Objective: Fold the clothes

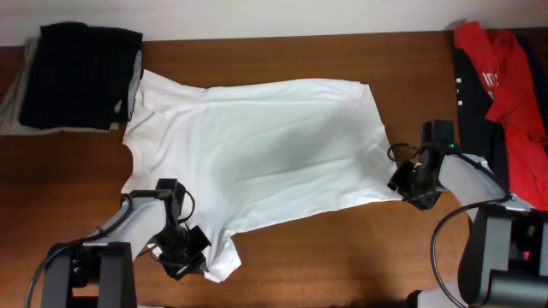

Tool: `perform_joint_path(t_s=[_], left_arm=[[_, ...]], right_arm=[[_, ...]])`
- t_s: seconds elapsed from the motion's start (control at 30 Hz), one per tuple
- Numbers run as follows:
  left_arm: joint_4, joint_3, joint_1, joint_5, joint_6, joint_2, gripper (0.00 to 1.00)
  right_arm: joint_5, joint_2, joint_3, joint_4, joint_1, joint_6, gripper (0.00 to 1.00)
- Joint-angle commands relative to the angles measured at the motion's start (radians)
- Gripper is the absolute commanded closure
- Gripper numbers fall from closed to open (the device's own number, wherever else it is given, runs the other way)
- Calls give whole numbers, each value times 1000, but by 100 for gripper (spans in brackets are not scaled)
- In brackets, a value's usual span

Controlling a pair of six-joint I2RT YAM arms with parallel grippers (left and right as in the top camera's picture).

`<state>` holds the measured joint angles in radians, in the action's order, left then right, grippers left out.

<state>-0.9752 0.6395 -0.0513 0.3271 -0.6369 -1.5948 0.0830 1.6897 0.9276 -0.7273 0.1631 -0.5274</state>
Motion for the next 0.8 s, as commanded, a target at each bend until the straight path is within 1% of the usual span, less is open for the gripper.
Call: perform_joint_path(t_s=[0.0,0.07,0.13,0.17,0.2,0.3,0.37,0.4,0.5,0.53,0.63,0.7,0.73,0.77], left_arm=[[41,-59,-7,-106,-6,-47,99],[41,-59,-7,-106,-6,-47,99],[40,-59,-7,-106,-6,-47,99],[40,-59,-7,-106,-6,-47,99],[40,-59,-7,-106,-6,-47,99],[40,-59,-7,-105,-6,-46,99],[35,-59,-7,-105,-6,-46,100],[20,-55,-7,-106,2,-46,100],[-59,-12,-7,-106,25,-20,100],[-92,6,-7,-106,29,25,100],[-194,32,-7,-119,28,220,100],[-253,64,-7,-145,27,380,100],[-244,84,-6,-148,27,443,100],[-204,106,-6,-177,27,493,100]], right_arm=[[12,8,-42,25,1,-13,49],[12,8,-53,51,1,-13,49],[14,8,-53,68,1,-13,52],[14,8,-53,71,1,-13,56],[15,8,-53,71,1,-14,68],[15,8,-53,70,1,-14,80],[15,7,-53,66,1,-14,93],[15,7,-45,56,1,-13,96],[14,3,31,-42,3,-14,96],[11,-4,90,-112,3,-14,96],[-2,-53,182,-237,3,-14,96],[-4,-111,200,-257,3,-30,96],[-3,-134,204,-248,2,-32,96],[8,-150,204,-222,1,-32,96]])
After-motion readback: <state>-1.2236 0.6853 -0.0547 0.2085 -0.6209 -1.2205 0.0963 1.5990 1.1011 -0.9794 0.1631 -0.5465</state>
